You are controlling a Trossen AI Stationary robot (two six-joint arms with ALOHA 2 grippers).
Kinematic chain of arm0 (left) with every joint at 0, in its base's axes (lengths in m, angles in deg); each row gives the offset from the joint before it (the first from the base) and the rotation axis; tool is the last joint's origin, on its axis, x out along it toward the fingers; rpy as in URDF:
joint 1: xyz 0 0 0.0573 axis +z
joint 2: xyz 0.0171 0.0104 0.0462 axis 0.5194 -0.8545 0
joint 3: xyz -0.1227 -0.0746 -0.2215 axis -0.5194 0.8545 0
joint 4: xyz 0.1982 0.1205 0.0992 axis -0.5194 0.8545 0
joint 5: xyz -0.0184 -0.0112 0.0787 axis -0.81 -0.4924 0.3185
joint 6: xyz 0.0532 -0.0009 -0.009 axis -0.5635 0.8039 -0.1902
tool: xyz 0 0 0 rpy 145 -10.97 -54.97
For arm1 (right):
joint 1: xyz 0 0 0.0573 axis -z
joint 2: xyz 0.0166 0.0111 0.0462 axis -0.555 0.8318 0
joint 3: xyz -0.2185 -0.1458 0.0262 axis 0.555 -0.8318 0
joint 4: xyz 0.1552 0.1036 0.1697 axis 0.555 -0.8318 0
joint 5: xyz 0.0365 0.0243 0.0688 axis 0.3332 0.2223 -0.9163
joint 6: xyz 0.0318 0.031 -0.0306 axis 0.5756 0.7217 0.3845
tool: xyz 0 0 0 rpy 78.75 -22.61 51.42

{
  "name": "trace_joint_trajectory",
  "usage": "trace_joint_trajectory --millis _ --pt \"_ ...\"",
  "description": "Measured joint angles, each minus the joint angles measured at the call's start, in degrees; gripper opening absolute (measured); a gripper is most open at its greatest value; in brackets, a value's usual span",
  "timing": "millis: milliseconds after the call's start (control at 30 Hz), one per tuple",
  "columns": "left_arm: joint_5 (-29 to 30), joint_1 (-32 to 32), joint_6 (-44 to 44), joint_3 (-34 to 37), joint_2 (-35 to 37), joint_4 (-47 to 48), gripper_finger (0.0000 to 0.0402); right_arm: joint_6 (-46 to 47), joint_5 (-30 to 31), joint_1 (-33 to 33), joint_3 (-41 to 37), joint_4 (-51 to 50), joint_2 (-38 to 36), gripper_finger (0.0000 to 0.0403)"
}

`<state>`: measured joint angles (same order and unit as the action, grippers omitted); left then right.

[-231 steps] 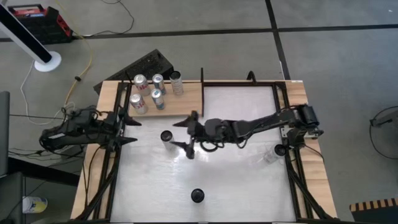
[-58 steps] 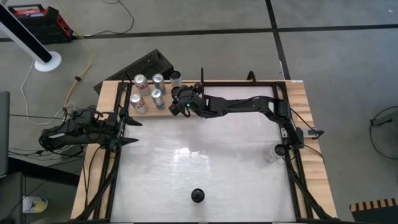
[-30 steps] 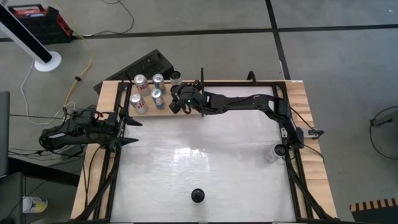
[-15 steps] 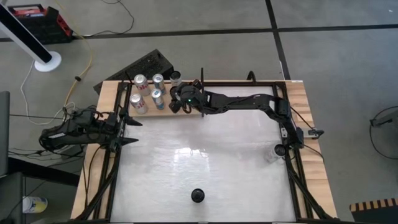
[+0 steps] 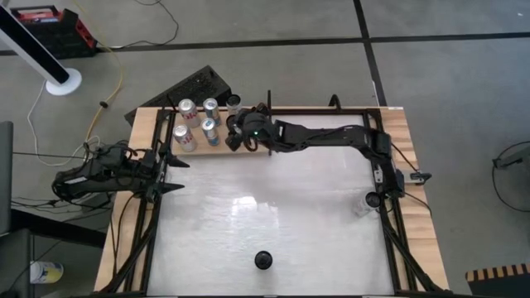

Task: Place canned beverage on shelf
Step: Put the white and yellow soda can aligned with the other white and yellow soda can on the shelf

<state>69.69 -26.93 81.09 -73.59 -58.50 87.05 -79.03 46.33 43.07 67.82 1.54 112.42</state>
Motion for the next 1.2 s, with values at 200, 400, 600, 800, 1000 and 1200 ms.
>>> trace_joint_trajectory --millis 200,400,600,800,1000,1200 --pt "0.0 0.0 0.0 0.0 0.0 0.0 0.0318 -3.9 0.0 -3.0 0.1 -7.8 -4.4 0.0324" --pt "0.0 0.0 0.0 0.0 0.0 0.0 0.0318 -4.2 -0.1 -6.8 0.0 -18.5 -5.6 0.0275" --pt "0.1 0.0 0.1 0.0 0.0 0.0 0.0318 -4.2 -0.2 -8.1 -0.1 -18.2 -1.2 0.0130" --pt "0.0 0.0 0.1 0.0 0.0 0.0 0.0318 -3.8 0.3 -6.4 -0.1 -16.2 4.0 0.0021" --pt "0.0 0.0 0.0 0.0 0.0 0.0 0.0318 -2.6 2.2 -4.5 0.0 -16.5 5.1 0.0018" --pt "0.0 0.0 0.1 0.0 0.0 0.0 0.0318 -2.2 1.7 -3.1 0.0 -14.1 5.2 0.0019"
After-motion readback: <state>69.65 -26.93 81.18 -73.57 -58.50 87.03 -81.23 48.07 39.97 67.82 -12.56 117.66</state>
